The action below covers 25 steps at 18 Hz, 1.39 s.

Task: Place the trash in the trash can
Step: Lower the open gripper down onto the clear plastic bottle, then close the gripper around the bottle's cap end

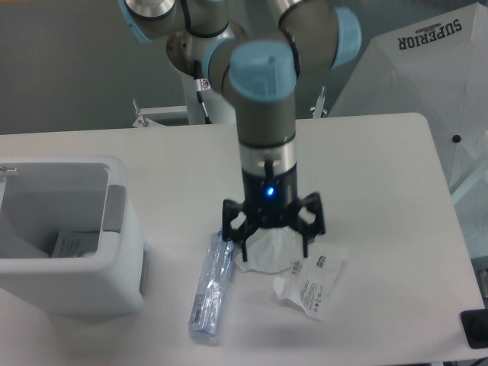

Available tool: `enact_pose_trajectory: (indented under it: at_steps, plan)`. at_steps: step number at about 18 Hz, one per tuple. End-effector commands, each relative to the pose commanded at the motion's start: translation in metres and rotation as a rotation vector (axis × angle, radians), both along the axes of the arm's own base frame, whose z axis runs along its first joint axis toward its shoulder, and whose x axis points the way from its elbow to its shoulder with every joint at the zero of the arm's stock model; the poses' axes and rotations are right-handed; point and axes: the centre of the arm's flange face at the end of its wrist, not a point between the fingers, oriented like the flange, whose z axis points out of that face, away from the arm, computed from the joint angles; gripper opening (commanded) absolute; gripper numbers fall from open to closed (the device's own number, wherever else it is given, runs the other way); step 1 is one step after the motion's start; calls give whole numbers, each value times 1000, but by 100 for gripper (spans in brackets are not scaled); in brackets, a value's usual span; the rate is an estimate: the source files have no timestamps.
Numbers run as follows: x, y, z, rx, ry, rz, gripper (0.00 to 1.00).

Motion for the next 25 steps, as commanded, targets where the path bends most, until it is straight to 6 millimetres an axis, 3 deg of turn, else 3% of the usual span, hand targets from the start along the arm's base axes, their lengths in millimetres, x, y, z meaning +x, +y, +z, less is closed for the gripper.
enact_pose_trajectory:
  at_steps: [4,9,25]
  plan:
    - [10,29,-59,-69,-31,-141,100]
    - [18,43,-100,-91,-85,-167,100]
    - [33,65,-145,-119,-123,-173,100]
